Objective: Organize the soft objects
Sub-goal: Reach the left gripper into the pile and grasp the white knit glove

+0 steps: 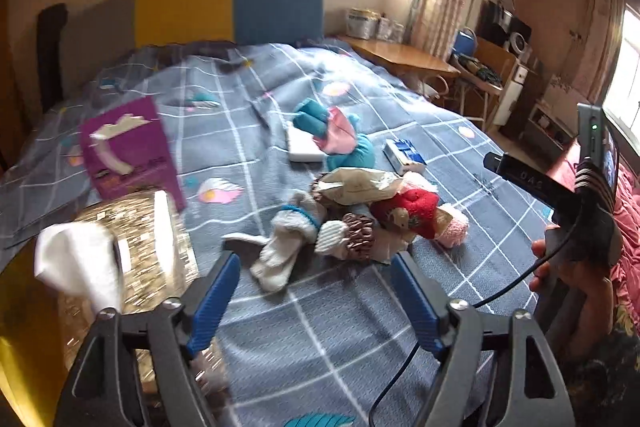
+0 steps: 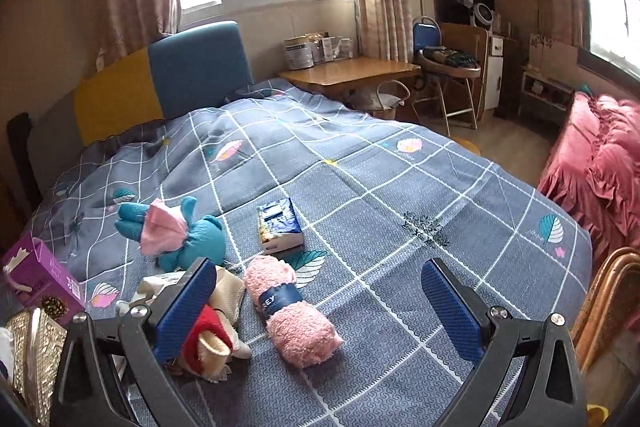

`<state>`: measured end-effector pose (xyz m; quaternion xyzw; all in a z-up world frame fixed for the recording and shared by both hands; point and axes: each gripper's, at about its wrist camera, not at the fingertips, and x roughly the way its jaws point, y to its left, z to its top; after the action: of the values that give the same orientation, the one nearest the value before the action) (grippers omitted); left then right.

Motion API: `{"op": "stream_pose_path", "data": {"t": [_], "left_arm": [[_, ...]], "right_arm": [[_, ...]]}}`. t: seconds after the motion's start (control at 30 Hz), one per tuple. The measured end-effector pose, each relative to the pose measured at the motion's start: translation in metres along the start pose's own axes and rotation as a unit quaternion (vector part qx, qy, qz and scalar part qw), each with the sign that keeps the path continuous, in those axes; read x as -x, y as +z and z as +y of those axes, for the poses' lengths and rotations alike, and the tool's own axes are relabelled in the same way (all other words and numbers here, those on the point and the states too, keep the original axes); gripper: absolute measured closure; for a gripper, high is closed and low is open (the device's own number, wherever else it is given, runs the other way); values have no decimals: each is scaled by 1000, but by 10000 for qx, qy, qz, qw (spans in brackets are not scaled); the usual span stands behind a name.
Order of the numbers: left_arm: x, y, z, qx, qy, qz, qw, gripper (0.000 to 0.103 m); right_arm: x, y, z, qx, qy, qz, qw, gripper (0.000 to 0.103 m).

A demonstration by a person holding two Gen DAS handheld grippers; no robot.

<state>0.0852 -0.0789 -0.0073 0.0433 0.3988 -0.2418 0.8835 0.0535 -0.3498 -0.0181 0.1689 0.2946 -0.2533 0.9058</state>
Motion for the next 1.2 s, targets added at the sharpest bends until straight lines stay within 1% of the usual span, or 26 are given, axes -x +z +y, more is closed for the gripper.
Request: {"op": "stream_pose_path", "data": {"t": [0.03, 0.07, 0.13, 0.2, 0.23, 0.27, 0.33, 0.37, 0.47, 0.5, 0.53, 0.6, 0.63, 0.7, 0.87, 0.97, 1.03, 1.13, 1.17, 1.2], "left_arm": [[-10, 5, -3, 10, -69, 84, 9999, 21], [-19, 11, -6, 29, -225, 168, 9996, 21], [-34, 20, -12, 109, -456, 300, 9985, 21], [-47, 30, -24, -53, -371, 284, 9989, 21], [-55, 35, -30, -146, -351, 349, 9987, 21], [-65, 39, -33, -118, -478, 526, 9974, 21], [-80, 44, -31, 250, -867, 855, 9922, 21], [-86, 47, -31, 403, -1001, 950, 9896, 21], [-96, 51, -34, 508, -1142, 1040, 9867, 21], [-99, 50, -34, 469, -1086, 1071, 9872, 21], [-100, 48, -33, 379, -911, 1059, 9895, 21], [-99, 42, -27, 108, -289, 933, 9952, 23], [-97, 39, -22, 6, -18, 857, 9963, 23], [-94, 32, -11, -38, 253, 885, 9958, 24], [-99, 22, 4, -364, 677, 1133, 9906, 24], [-110, 25, 8, -382, 824, 1230, 9882, 26], [-122, 29, 9, -342, 877, 1258, 9876, 27], [-147, 31, 5, -439, 1018, 1456, 9831, 27], [-155, 30, 7, -413, 1021, 1560, 9816, 29], [-163, 28, 9, -370, 989, 1665, 9804, 36]], "right_arm": [[-2, 0, -3, -134, 99, 78, 9998, 0], [-4, 1, -6, -241, 181, 120, 9995, 0], [-5, 0, -9, -325, 244, 181, 9990, 0], [-7, -1, -10, -377, 331, 235, 9985, 0], [-7, -1, -10, -386, 348, 258, 9983, 0], [-8, -2, -10, -396, 372, 282, 9981, 0], [-10, -3, -9, -402, 403, 336, 9978, 0], [-12, -3, -9, -413, 429, 367, 9976, 0], [-14, -3, -10, -474, 478, 416, 9969, 0], [-14, -3, -12, -504, 487, 430, 9966, 0], [-15, -3, -13, -540, 505, 456, 9962, 0], [-17, -4, -16, -641, 573, 546, 9948, 0], [-19, -4, -17, -685, 613, 599, 9940, 0], [-21, -5, -18, -725, 660, 681, 9928, 0], [-24, -6, -15, -665, 705, 767, 9923, 0], [-24, -7, -16, -694, 755, 796, 9915, 0], [-25, -7, -17, -732, 787, 824, 9908, 0], [-26, -7, -17, -744, 829, 859, 9900, 0], [-26, -7, -16, -736, 833, 863, 9900, 0], [-26, -7, -16, -727, 831, 862, 9901, 0]]}}
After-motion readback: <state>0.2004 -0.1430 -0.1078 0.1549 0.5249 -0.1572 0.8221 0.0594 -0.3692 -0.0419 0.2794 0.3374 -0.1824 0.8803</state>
